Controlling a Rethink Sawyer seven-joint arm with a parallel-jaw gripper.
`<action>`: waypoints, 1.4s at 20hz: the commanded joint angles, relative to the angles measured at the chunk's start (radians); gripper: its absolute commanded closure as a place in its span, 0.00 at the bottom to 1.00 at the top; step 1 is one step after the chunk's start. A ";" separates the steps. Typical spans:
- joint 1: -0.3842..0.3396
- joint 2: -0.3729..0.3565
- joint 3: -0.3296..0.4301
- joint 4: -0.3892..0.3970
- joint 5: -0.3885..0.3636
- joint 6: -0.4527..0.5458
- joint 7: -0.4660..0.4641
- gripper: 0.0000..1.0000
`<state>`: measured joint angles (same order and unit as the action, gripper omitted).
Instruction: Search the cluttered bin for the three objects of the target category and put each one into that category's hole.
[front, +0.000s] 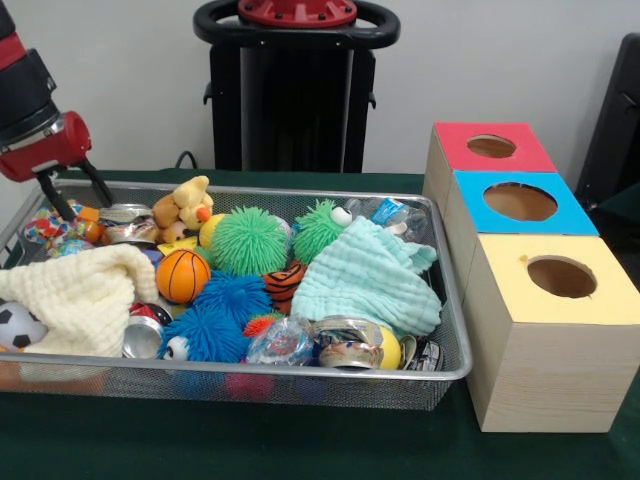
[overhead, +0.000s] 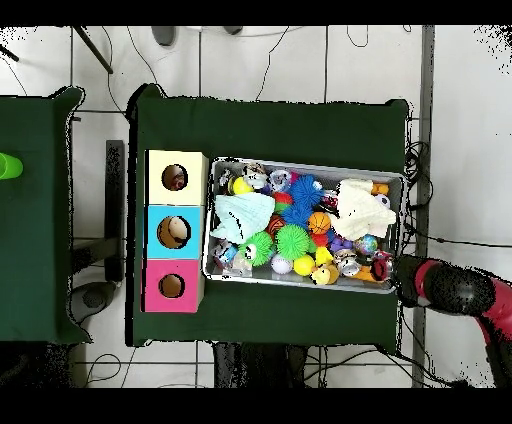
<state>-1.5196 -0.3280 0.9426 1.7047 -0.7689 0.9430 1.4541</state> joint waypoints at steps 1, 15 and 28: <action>0.021 0.018 -0.003 -0.112 -0.012 0.033 -0.336 0.00; 0.012 -0.017 0.007 -0.048 -0.058 -0.050 -0.307 0.00; 0.015 -0.007 0.027 -0.135 -0.072 -0.036 -0.406 0.00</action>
<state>-1.5197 -0.3373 0.9488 1.6877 -0.7824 0.9430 1.4227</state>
